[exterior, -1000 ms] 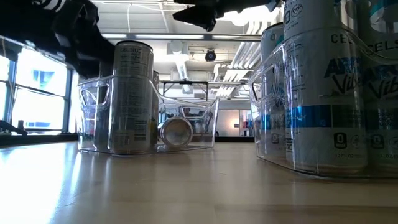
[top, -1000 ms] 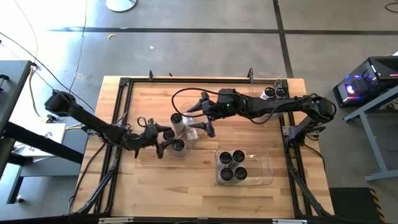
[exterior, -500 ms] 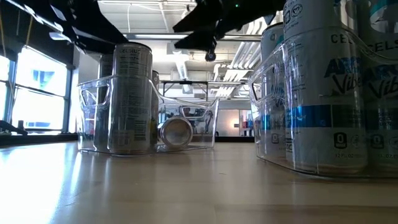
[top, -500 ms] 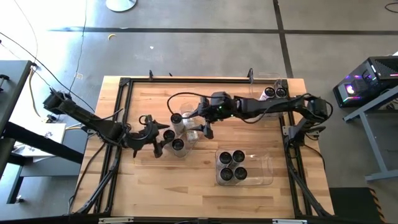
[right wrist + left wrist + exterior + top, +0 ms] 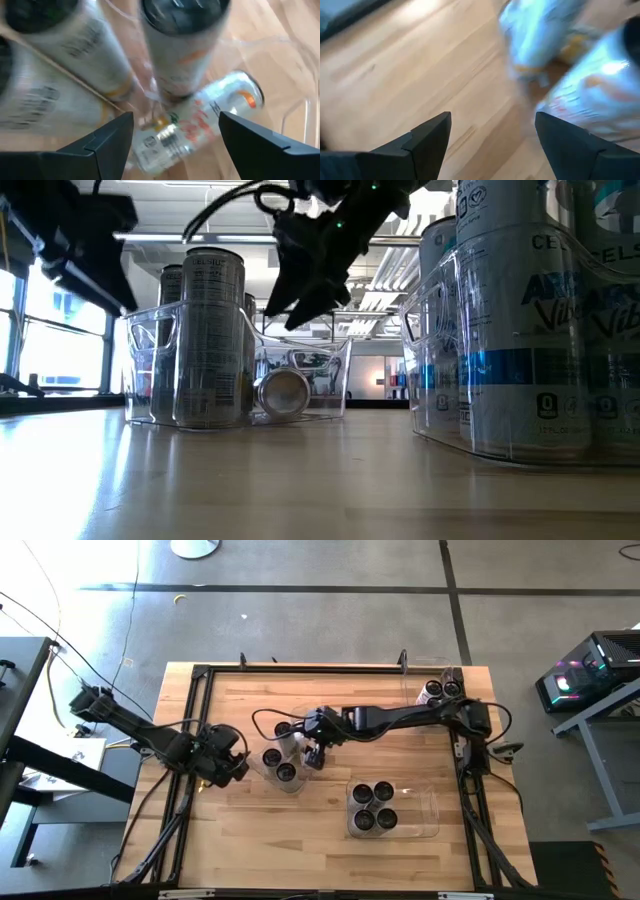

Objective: Sort soda cans
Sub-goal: Adjust the white/yellow soda cans

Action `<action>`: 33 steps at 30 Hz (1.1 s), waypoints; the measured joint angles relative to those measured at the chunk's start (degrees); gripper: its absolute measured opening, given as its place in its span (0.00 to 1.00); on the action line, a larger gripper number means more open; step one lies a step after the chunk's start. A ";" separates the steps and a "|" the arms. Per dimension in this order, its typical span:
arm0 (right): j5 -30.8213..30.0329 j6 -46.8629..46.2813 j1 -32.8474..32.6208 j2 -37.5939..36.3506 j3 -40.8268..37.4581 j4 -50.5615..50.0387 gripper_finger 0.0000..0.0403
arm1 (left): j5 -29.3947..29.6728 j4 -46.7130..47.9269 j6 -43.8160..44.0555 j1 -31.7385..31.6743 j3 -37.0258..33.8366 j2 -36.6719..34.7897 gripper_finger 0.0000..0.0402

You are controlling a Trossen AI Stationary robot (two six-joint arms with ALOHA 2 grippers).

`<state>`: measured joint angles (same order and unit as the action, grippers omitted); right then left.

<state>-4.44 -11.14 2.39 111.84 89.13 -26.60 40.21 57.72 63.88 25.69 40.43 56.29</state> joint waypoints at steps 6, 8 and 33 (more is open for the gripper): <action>-6.11 -3.36 -0.17 2.84 2.30 -2.15 0.72 | -0.78 -7.40 7.93 0.75 -10.02 -0.35 0.70; -6.15 -3.98 -0.17 3.51 2.53 -2.59 0.72 | -0.73 -13.59 7.78 0.73 -13.47 -0.39 0.70; -2.59 3.48 1.62 5.87 1.89 -9.13 0.72 | -6.69 -66.05 -10.63 1.14 -25.34 6.50 0.70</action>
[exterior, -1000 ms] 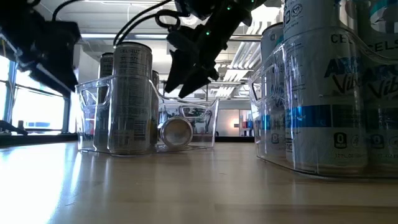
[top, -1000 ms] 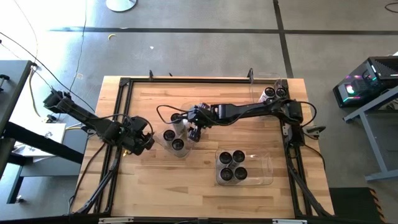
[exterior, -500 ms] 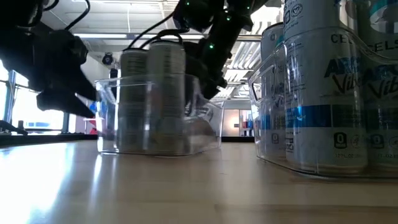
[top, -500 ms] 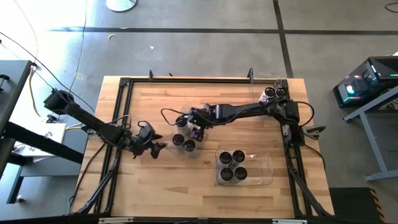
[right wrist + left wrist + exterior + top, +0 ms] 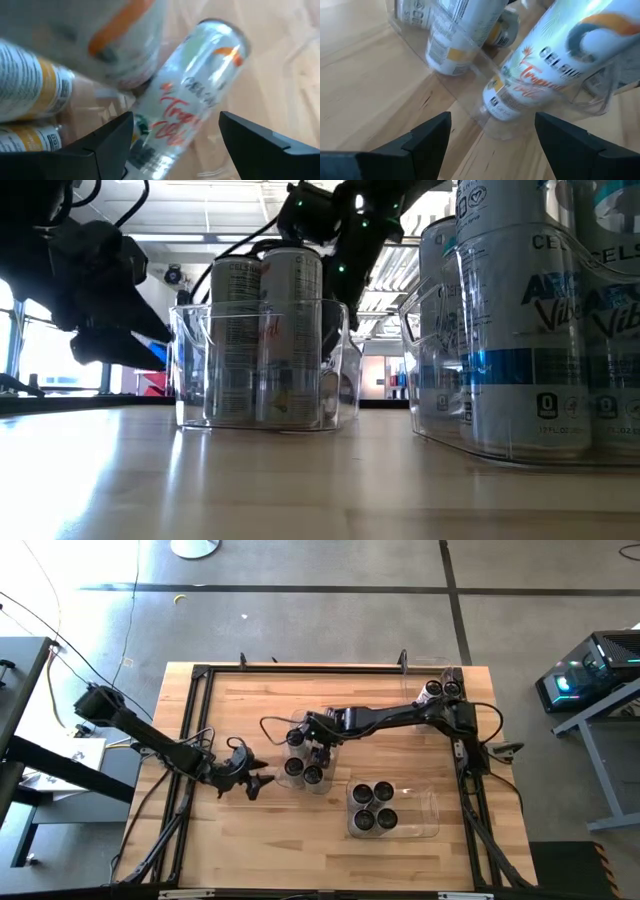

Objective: Sort soda cans
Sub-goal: Adjust the white/yellow soda cans

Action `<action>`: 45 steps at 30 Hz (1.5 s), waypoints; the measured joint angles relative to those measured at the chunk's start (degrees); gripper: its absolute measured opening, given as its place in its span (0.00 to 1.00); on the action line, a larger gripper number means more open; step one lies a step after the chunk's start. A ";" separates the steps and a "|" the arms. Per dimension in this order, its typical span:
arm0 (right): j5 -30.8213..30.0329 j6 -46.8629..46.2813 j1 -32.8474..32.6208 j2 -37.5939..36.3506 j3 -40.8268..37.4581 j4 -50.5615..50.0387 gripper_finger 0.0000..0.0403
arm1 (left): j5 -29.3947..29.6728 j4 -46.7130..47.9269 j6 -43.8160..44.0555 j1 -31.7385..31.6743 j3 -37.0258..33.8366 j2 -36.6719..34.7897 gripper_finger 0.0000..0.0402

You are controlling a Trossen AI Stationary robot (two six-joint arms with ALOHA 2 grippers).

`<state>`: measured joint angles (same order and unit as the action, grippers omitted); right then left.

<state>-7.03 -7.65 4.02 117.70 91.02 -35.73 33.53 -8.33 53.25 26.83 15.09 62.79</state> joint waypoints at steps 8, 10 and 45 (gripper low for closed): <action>-1.27 -1.41 0.91 0.97 0.04 0.07 0.76 | 0.01 0.23 0.04 0.00 -0.04 1.22 0.70; 0.42 -2.26 1.31 1.41 0.11 -0.09 0.78 | 0.03 0.20 0.04 0.00 -0.04 1.22 0.70; -0.83 -10.71 1.85 2.06 1.35 -6.86 0.80 | 0.10 0.01 1.64 0.00 -0.04 1.22 0.70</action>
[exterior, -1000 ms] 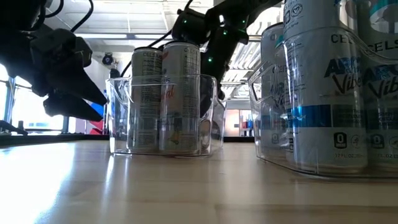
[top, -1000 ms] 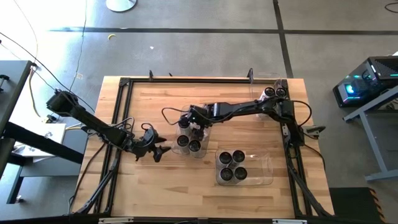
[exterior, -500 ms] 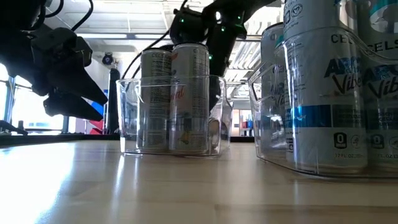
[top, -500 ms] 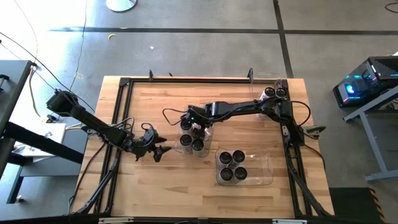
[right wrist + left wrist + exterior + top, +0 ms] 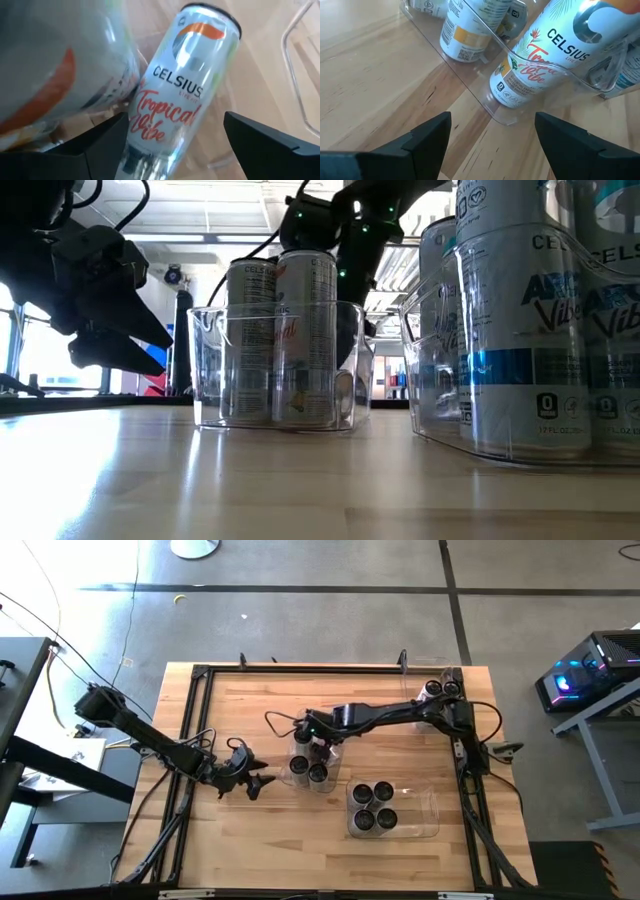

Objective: Sort soda cans
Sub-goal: Adjust the white/yellow soda cans

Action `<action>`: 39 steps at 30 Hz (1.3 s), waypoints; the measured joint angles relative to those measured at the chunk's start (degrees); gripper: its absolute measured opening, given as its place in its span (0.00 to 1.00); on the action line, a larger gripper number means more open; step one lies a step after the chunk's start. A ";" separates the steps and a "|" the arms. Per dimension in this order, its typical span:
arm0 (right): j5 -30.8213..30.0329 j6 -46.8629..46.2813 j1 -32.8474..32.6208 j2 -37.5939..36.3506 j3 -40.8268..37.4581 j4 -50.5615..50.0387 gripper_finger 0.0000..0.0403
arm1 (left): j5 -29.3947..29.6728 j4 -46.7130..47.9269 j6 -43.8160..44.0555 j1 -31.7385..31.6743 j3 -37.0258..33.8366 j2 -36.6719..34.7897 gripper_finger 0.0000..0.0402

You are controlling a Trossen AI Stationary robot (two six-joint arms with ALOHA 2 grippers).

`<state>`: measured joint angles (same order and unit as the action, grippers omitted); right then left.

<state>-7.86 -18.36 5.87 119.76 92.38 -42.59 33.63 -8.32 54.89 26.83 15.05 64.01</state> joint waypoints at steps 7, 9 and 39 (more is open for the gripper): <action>0.75 -0.95 0.15 0.05 -2.62 4.19 0.80 | 0.02 -0.10 0.00 0.00 0.00 0.00 0.70; 0.59 -0.93 0.23 0.09 -2.66 4.13 0.80 | 0.01 -0.17 0.11 0.00 0.00 0.00 0.70; -8.10 25.07 -0.65 -12.04 -3.39 -1.63 0.80 | 4.46 7.18 4.99 2.69 0.07 -5.57 0.70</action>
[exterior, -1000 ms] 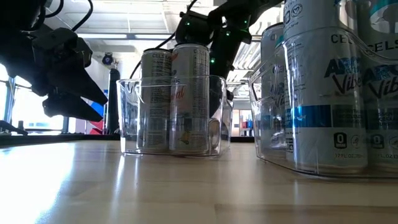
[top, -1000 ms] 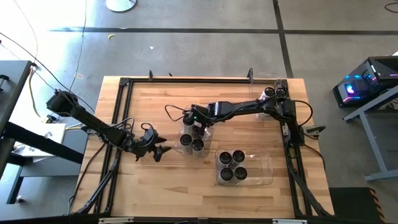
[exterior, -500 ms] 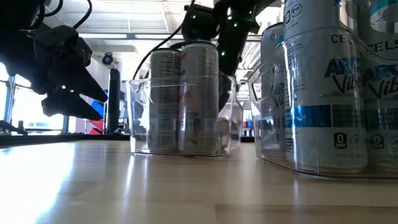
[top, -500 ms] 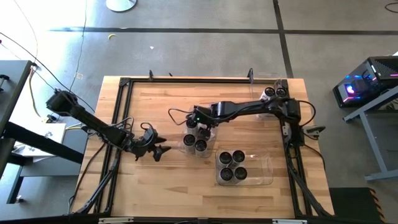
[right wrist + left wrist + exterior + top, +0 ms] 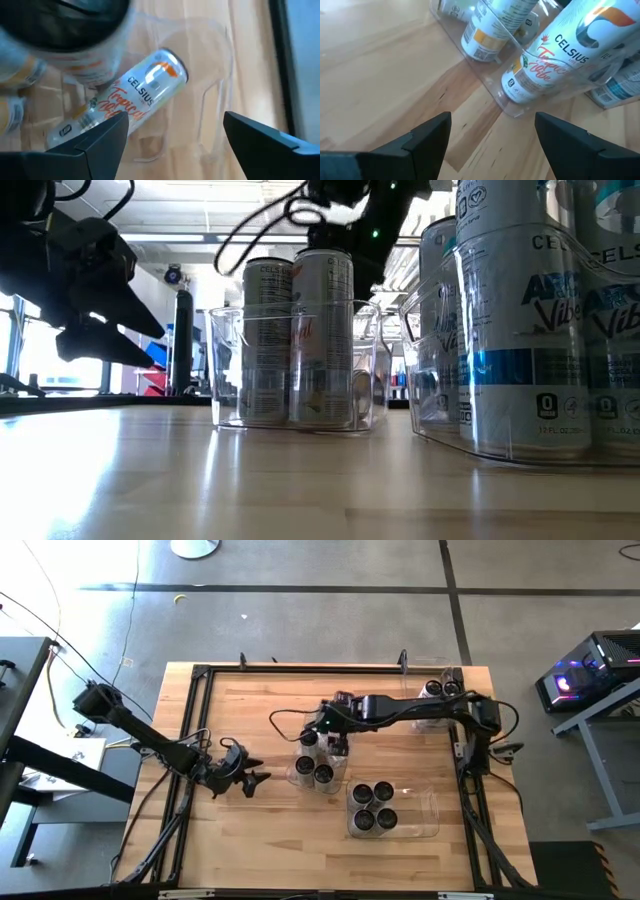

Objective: Sort soda cans
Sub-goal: Adjust the white/yellow soda cans

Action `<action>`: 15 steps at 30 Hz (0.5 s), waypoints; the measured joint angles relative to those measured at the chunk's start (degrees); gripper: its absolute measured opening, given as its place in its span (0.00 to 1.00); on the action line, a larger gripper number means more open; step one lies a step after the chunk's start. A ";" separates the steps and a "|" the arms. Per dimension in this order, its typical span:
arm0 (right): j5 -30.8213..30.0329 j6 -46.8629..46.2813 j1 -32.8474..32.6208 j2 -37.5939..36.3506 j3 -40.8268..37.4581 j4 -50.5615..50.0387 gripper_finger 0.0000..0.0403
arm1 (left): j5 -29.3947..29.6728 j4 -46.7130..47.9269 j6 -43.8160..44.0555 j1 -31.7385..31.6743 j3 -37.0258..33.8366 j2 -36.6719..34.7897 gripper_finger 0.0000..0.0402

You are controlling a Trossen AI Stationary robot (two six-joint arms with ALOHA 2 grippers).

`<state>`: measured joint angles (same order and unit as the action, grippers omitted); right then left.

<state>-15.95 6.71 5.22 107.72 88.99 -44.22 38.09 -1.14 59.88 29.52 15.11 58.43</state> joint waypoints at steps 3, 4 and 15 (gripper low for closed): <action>4.47 8.96 0.26 -2.01 0.00 1.80 0.80 | 1.22 0.03 -0.58 0.61 0.00 0.00 0.70; 7.40 11.15 0.46 -2.33 0.00 3.09 0.80 | 1.68 0.03 -0.94 0.81 0.00 0.00 0.70; 25.94 15.58 1.85 1.47 0.02 17.19 0.80 | 4.70 -0.05 -1.53 2.36 0.00 0.00 0.70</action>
<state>9.98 22.29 7.07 109.19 89.01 -27.04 42.79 -1.19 58.35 31.88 15.11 58.43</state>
